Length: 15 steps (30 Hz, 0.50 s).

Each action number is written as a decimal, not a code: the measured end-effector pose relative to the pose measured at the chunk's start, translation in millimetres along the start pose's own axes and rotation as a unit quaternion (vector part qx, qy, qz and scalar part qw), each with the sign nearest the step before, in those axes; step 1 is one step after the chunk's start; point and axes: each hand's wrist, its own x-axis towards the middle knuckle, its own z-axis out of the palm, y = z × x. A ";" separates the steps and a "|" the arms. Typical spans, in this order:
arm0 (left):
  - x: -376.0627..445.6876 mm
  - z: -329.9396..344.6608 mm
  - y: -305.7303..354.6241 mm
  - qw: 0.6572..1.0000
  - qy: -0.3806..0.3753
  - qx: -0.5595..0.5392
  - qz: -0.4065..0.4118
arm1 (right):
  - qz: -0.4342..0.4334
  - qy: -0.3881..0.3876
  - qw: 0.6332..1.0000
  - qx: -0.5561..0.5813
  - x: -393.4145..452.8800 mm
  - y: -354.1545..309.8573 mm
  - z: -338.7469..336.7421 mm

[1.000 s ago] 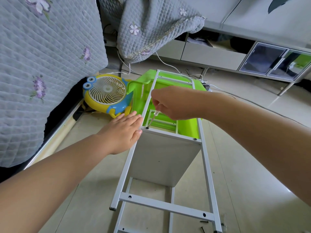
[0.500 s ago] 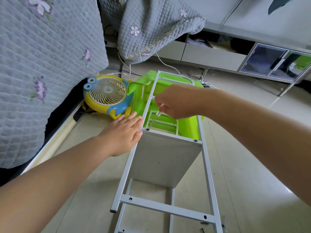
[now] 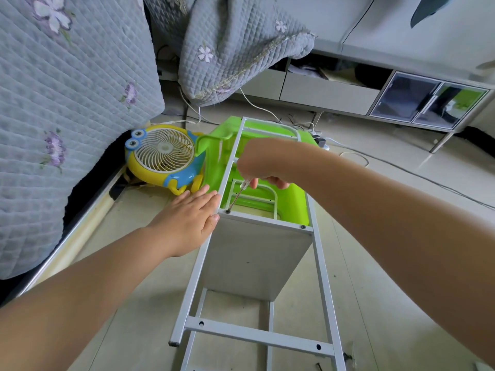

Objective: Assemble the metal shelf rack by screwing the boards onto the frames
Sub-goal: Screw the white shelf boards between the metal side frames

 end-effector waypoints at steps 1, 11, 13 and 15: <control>-1.0 -0.7 0.3 1.000 -0.003 -0.001 0.000 | 0.001 -0.002 1.000 -0.003 -0.9 3.0 0.1; -0.7 -1.2 -0.3 1.000 -0.004 -0.015 0.000 | -0.105 0.111 0.981 -0.122 -17.4 13.1 17.7; 0.2 0.0 -0.6 1.000 -0.003 -0.017 0.000 | -0.079 0.103 0.986 -0.109 -11.2 11.5 15.9; 0.8 0.7 -0.5 1.000 -0.003 -0.023 -0.004 | -0.044 0.100 0.992 -0.055 -6.0 7.2 15.3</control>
